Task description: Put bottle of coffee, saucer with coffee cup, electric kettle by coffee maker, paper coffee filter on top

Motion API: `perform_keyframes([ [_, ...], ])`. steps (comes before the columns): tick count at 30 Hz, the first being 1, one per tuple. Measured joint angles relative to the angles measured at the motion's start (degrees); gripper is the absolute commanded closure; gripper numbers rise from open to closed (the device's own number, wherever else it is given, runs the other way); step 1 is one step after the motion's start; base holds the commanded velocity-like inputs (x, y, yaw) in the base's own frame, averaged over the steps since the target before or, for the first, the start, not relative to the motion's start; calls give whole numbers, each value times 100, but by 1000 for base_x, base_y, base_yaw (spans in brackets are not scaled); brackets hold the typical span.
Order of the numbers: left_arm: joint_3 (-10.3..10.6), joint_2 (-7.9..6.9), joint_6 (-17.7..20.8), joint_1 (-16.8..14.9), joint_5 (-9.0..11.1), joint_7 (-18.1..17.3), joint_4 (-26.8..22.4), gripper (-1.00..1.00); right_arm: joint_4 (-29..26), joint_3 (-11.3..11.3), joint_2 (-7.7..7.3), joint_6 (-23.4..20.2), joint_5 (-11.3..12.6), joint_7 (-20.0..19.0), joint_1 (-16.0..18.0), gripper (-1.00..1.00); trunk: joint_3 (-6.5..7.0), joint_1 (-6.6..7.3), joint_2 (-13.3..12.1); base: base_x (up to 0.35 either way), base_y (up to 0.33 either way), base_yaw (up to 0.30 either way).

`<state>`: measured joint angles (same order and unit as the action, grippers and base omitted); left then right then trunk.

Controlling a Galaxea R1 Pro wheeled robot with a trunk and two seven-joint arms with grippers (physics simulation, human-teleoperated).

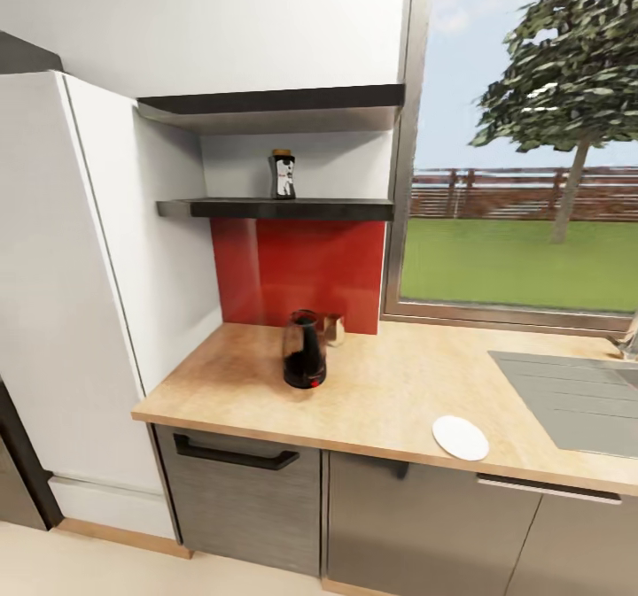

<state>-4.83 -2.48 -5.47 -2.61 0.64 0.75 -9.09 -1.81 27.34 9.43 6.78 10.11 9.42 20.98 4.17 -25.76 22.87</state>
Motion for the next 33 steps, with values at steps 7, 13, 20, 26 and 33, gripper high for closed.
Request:
perform_keyframes([
  [7,3,-7,-2,-3,-1,-1,-2,-100,-3,-14,4,-5,146,20,0,-100,0,0,0,0,239,0],
  [13,12,-5,-10,-17,-7,14,-48,-100,3,-11,-3,-8,1197,20,1,-100,5,0,1,0,34,-48],
  [20,8,-72,-20,-12,-16,-18,-608,-100,8,12,-3,-9,1638,19,0,-100,29,0,1,0,3,-240],
  [26,-16,-99,-332,-4,-16,-33,-1393,-100,5,21,4,-17,1678,12,1,-100,33,0,1,0,0,-104],
  [33,-14,-38,-1007,-18,-8,-42,-2348,-100,11,25,4,0,1675,7,1,-100,34,0,1,0,0,-7],
])
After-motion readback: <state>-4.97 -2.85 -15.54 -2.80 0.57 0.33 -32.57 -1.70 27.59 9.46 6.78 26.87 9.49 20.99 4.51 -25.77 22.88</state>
